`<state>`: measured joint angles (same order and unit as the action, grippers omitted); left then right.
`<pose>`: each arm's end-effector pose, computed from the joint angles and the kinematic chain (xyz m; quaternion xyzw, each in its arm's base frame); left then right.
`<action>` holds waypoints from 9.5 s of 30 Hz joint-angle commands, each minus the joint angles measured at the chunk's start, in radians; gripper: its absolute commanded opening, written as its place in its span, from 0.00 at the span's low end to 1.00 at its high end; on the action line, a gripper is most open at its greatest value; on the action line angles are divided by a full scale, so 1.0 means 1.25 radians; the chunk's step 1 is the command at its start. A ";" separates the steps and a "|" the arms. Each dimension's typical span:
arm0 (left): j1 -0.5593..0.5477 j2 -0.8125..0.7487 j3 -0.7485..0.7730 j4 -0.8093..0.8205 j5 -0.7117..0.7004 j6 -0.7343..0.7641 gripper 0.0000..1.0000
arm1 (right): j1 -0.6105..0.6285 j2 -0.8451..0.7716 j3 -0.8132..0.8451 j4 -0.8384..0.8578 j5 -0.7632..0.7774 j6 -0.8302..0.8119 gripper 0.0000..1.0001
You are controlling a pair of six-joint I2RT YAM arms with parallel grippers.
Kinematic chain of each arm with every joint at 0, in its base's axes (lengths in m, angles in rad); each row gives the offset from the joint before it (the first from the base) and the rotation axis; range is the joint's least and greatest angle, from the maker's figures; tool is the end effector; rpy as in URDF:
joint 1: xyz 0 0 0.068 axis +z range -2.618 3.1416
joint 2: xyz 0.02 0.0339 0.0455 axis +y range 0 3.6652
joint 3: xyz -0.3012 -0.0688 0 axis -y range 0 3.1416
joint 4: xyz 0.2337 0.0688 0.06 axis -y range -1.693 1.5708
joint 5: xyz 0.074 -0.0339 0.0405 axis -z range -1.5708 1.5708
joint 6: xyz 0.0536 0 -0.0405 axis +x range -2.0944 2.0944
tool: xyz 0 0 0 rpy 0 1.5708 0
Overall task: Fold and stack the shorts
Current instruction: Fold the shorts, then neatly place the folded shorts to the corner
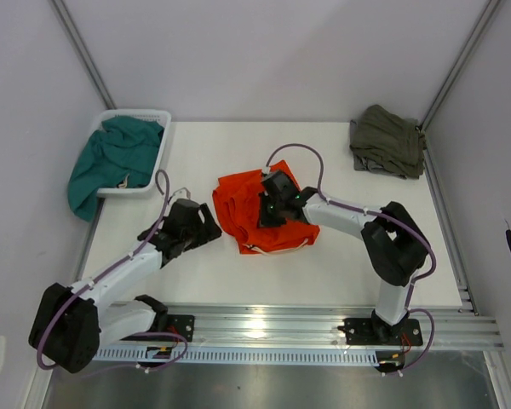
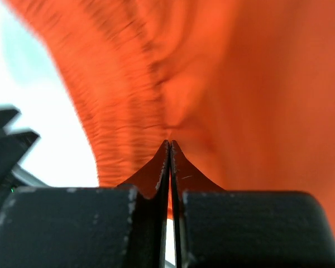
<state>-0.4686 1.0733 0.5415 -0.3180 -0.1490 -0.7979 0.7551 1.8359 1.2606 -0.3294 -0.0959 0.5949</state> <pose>0.1749 -0.0796 0.2160 -0.1788 0.9162 -0.1520 0.3248 0.2924 0.2822 0.2272 -0.0912 0.9397 0.2394 0.2266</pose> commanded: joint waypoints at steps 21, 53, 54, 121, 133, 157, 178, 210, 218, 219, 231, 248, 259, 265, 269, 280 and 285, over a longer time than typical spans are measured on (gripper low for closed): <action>0.053 0.480 0.301 0.133 0.086 0.076 0.77 | 0.255 0.016 -0.124 0.174 0.350 -0.040 0.00; 0.071 0.267 0.367 -0.021 0.071 0.156 0.77 | -0.312 -0.383 -0.429 0.375 -0.378 -0.030 0.77; 0.063 0.253 0.357 -0.022 0.083 0.155 0.77 | -0.321 -0.358 -0.434 0.391 -0.409 -0.030 0.80; 0.083 0.369 0.237 0.121 0.059 0.141 0.53 | -0.403 0.028 -0.119 0.400 -0.445 -0.064 0.00; 0.082 0.208 0.178 0.085 0.090 0.146 0.55 | -0.447 0.214 0.119 0.202 -0.401 -0.148 0.00; 0.062 0.205 0.177 0.079 0.098 0.156 0.55 | -0.526 0.302 0.041 0.522 -0.440 0.032 0.75; 0.056 0.169 0.155 0.064 0.074 0.158 0.55 | -0.506 0.382 0.277 0.357 -0.375 -0.082 0.00; 0.037 0.197 0.177 0.045 0.074 0.173 0.55 | -0.741 0.623 1.020 0.032 -0.437 -0.018 0.00; 0.030 0.208 0.198 0.032 0.065 0.172 0.55 | -0.781 0.611 1.051 0.062 -0.458 0.074 0.00; 0.028 0.210 0.198 0.032 0.064 0.171 0.55 | -0.781 0.611 1.058 0.062 -0.473 0.082 0.00; -0.014 0.241 0.225 0.021 0.054 0.161 0.54 | -0.813 0.573 1.084 0.095 -0.501 0.195 0.00; -0.023 0.238 0.258 -0.010 0.037 0.167 0.55 | -0.942 0.675 1.100 0.216 -0.570 0.318 0.00; -0.037 0.270 0.263 0.004 0.054 0.166 0.55 | -0.967 0.677 0.972 0.017 -0.416 0.076 0.06; -0.042 0.272 0.267 0.002 0.058 0.173 0.54 | -0.960 0.637 0.950 -0.064 -0.247 -0.017 0.11; -0.042 0.274 0.272 -0.001 0.058 0.178 0.55 | -0.954 0.624 0.949 -0.078 -0.241 -0.034 0.49; -0.045 0.256 0.253 0.006 0.058 0.173 0.55 | -0.975 0.493 0.880 -0.047 -0.379 0.022 0.70; -0.048 0.247 0.248 0.010 0.063 0.172 0.55 | -0.984 0.419 0.815 -0.122 -0.297 -0.005 0.76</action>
<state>-0.5179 1.4155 0.8455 -0.3241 -0.0788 -0.5968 -0.4232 2.5111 2.3131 -0.4454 -0.5407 0.5941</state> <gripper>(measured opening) 0.547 0.748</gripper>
